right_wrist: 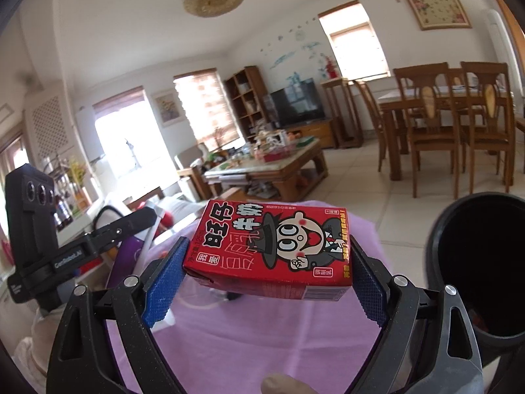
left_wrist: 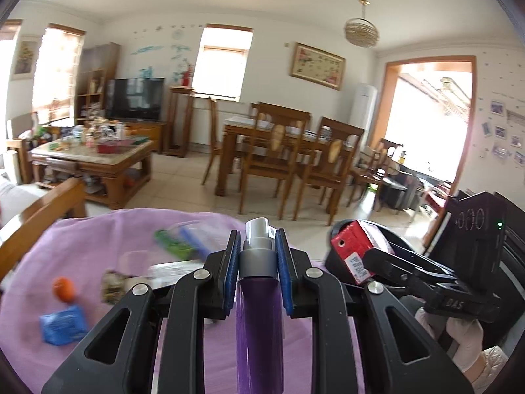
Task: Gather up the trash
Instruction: 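Lift the purple bottle with the left tool while the right grasps the red box, then carry the purple bottle and red box over the black bin and release both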
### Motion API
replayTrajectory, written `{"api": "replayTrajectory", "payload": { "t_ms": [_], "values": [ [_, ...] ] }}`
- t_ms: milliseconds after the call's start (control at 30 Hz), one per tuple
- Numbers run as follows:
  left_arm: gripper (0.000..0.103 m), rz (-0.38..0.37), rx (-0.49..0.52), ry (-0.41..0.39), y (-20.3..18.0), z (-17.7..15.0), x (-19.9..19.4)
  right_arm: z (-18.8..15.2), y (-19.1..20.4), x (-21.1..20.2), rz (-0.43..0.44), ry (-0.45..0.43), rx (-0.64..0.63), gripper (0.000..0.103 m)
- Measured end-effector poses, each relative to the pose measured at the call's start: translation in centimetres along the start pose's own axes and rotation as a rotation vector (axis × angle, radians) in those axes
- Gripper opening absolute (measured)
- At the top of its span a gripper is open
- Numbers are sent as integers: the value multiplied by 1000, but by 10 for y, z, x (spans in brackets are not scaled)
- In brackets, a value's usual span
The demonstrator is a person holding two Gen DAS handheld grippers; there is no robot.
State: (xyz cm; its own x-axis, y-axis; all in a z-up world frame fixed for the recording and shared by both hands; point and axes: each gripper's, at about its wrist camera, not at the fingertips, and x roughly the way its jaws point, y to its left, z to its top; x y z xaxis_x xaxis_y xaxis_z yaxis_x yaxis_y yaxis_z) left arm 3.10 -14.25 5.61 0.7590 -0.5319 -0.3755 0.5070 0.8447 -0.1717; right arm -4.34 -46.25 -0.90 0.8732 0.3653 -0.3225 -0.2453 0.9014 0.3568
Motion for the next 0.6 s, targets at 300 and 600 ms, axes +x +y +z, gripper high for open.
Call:
{"api": "replayTrajectory", "payload": {
  "t_ms": [300, 600],
  "values": [
    [22, -131, 26, 41, -68, -6, 57, 1, -106, -66, -102, -71, 91, 89],
    [22, -277, -18, 106, -127, -9, 132, -11, -192, -108, -218, -94, 179, 89]
  ]
}}
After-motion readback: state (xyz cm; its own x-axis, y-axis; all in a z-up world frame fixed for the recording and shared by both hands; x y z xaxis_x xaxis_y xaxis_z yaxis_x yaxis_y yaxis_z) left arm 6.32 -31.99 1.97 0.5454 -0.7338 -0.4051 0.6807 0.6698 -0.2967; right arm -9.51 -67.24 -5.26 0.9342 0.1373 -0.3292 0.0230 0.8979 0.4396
